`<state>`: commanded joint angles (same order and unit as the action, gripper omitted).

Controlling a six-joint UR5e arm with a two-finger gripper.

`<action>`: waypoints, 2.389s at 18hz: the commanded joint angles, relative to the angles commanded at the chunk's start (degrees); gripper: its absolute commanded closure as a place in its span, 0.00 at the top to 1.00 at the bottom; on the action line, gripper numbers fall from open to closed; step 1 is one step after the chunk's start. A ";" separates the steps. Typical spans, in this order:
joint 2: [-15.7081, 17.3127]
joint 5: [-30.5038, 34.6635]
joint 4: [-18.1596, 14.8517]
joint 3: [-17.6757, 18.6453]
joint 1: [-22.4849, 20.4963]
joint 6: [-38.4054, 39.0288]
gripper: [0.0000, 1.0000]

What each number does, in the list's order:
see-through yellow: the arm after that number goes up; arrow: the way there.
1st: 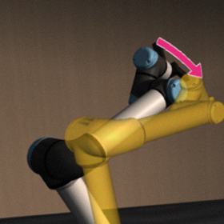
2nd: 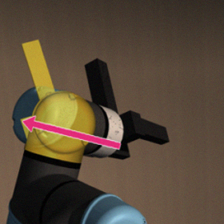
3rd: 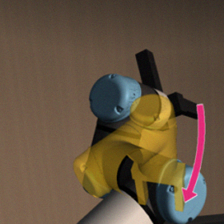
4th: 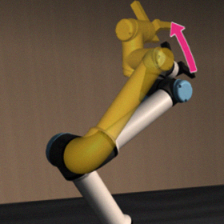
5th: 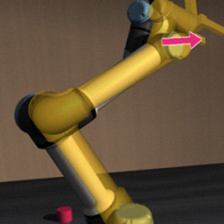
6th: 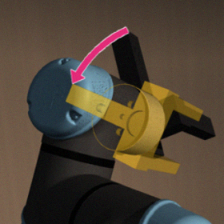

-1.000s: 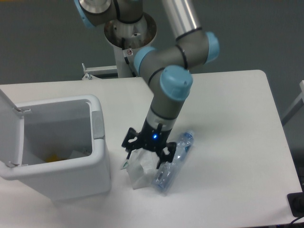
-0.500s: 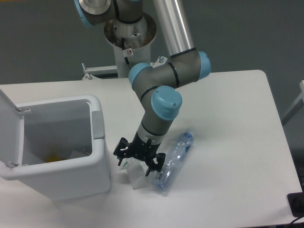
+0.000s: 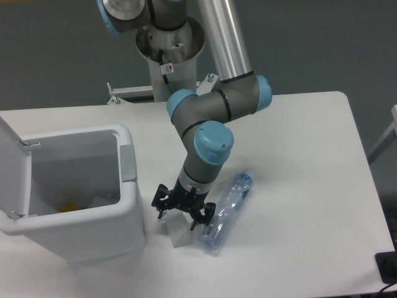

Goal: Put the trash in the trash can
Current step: 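Close the gripper on the crumpled white wrapper, then lift the wrapper over the white bin and open the gripper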

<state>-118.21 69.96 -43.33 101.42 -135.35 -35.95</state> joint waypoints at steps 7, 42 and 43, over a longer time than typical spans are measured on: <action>0.18 0.26 -0.09 0.00 0.00 2.29 0.00; 26.19 -16.61 -0.09 -5.11 6.50 25.14 0.19; 26.10 -16.61 0.00 -4.92 6.59 25.14 0.26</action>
<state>-92.11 53.35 -43.33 96.50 -128.76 -10.81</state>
